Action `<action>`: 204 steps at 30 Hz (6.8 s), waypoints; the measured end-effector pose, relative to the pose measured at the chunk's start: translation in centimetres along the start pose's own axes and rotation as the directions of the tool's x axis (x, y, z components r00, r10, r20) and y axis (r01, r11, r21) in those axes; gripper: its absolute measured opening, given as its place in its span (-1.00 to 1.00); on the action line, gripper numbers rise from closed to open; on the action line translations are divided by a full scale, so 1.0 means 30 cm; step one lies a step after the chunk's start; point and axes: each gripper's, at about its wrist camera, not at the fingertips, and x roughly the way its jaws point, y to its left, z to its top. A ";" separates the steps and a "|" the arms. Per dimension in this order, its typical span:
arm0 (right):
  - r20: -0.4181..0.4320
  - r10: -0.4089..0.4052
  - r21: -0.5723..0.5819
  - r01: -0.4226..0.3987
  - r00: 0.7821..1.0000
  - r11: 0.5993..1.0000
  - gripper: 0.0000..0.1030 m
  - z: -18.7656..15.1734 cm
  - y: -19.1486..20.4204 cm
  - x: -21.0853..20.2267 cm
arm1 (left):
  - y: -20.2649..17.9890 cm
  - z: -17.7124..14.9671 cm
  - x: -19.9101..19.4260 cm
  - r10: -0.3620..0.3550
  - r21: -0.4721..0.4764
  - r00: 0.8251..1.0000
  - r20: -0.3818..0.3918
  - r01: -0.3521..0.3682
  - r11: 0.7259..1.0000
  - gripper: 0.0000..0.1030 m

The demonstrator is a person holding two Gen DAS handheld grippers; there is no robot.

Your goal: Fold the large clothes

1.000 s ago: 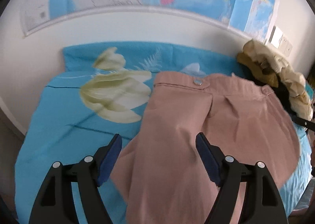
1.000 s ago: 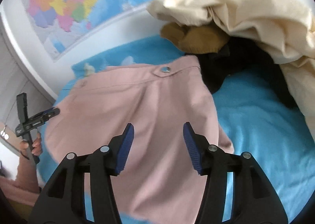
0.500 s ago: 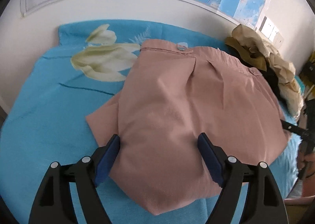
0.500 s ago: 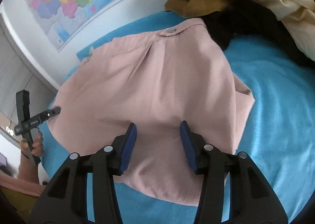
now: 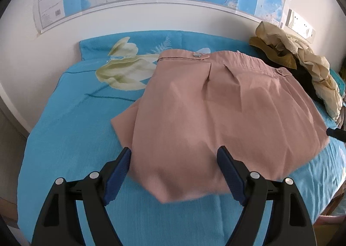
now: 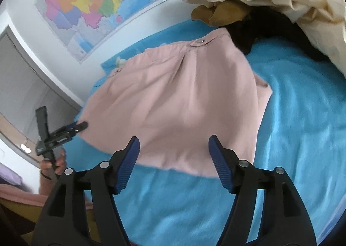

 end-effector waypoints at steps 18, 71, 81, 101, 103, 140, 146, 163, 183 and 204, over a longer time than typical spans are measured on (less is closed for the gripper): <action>-0.023 0.196 0.247 -0.184 0.980 0.951 0.43 -0.149 -0.097 -0.001 | -0.048 -0.182 -0.029 -0.464 -0.196 0.876 -0.131 0.436 0.878 0.55; 0.115 0.068 0.371 -0.106 0.991 0.922 -0.13 -0.083 -0.131 0.051 | 0.055 -0.076 0.131 -0.547 -0.517 0.837 -0.032 0.454 0.725 -0.39; 0.168 -0.254 0.128 0.235 0.953 0.964 0.36 -0.066 -0.054 -0.215 | 0.064 -0.037 -0.078 -0.286 -0.211 0.958 -0.022 0.275 0.938 0.23; 0.055 -0.351 -0.269 0.353 0.935 0.896 -0.94 0.212 -0.007 0.282 | -0.112 0.215 0.193 0.032 0.093 0.998 -0.062 -0.026 0.995 -0.34; 0.085 -0.332 -0.250 0.343 0.939 0.906 -0.96 0.239 -0.004 0.257 | -0.111 0.239 0.193 0.049 0.091 0.998 -0.050 -0.045 0.995 -0.66; -0.024 0.185 0.227 -0.175 0.982 0.958 0.56 -0.099 -0.079 -0.009 | 0.088 0.019 -0.090 -0.207 -0.030 0.975 0.077 0.210 0.977 0.36; 0.007 0.175 0.388 -0.164 0.984 0.907 0.50 -0.162 -0.152 0.031 | 0.103 -0.125 -0.103 -0.468 -0.113 0.884 -0.007 0.464 0.878 0.36; 0.163 -0.016 0.377 -0.048 0.986 0.925 0.92 0.031 -0.051 0.229 | 0.003 0.007 0.208 -0.635 -0.458 0.770 0.053 0.584 0.670 0.64; 0.181 0.260 0.387 -0.311 0.949 0.868 -0.57 0.153 -0.169 0.351 | 0.036 0.129 0.314 -0.511 -0.578 0.860 -0.002 0.416 0.702 -0.28; 0.245 0.352 -0.042 -0.353 0.904 0.935 -0.59 0.834 0.471 0.311 | 0.400 0.791 -0.003 -0.358 -0.381 0.917 0.173 0.398 0.835 -0.75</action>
